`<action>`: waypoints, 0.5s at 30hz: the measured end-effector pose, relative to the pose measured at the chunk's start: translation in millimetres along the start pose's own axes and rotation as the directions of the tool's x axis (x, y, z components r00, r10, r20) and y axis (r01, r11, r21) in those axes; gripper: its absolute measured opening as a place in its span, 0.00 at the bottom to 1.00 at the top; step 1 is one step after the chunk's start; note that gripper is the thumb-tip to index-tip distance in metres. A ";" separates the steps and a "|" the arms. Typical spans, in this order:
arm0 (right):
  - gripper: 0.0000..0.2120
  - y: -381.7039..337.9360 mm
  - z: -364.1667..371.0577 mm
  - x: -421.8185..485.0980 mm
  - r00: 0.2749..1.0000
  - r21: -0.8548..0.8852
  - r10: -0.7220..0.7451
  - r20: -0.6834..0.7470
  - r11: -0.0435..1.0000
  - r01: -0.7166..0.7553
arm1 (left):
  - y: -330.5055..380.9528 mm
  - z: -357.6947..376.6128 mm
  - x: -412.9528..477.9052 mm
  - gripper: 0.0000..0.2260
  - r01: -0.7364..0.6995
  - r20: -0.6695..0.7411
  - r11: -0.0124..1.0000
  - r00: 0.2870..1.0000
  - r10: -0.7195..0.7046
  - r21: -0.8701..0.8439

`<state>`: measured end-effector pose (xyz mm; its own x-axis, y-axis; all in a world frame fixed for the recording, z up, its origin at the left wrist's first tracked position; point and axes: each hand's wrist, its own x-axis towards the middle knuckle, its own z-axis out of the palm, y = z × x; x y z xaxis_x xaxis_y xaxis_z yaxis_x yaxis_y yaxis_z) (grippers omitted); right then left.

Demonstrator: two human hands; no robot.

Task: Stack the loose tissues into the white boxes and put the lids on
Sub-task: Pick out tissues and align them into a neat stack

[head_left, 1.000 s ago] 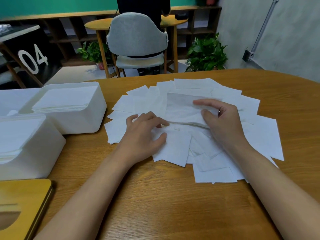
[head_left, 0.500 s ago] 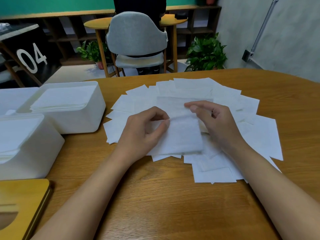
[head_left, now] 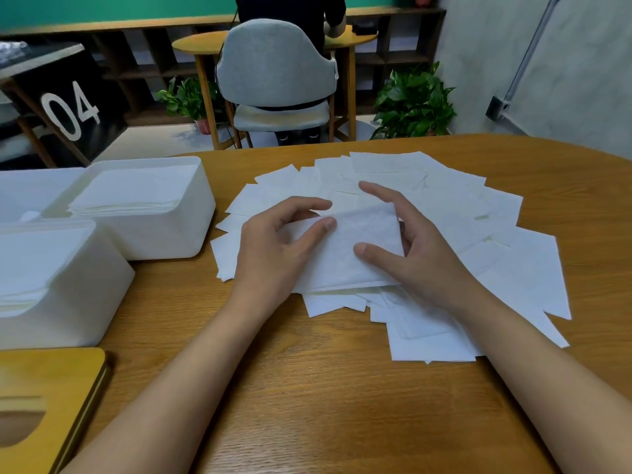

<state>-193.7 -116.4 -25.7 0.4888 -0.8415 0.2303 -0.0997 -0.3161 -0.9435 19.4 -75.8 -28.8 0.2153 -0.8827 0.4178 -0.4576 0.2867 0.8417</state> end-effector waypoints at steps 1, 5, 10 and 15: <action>0.33 -1.0 0.8 -0.7 1.000 -0.026 -0.013 0.008 1.000 0.013 | 0.3 0.1 -0.4 0.08 0.001 0.005 1.000 1.000 -0.001 0.008; 0.36 -1.8 3.6 -0.9 0.998 -0.140 -0.066 0.015 0.988 0.067 | 1.7 0.3 -1.4 0.09 0.005 0.027 0.999 1.000 -0.006 0.035; 0.34 -1.3 2.3 -0.7 0.999 -0.093 -0.053 0.002 0.994 0.053 | 1.6 -2.8 0.9 0.08 0.026 0.043 0.999 0.999 -0.027 0.035; 0.35 1.2 0.3 0.6 0.998 -0.082 -0.055 0.006 0.995 0.055 | 2.4 -2.1 1.7 0.07 0.028 0.077 0.998 0.996 -0.033 0.064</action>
<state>-193.2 -117.1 -26.7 0.4987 -0.8201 0.2804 -0.1432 -0.3970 -0.9066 20.5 -75.8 -25.4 0.1630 -0.9177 0.3623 -0.5054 0.2377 0.8295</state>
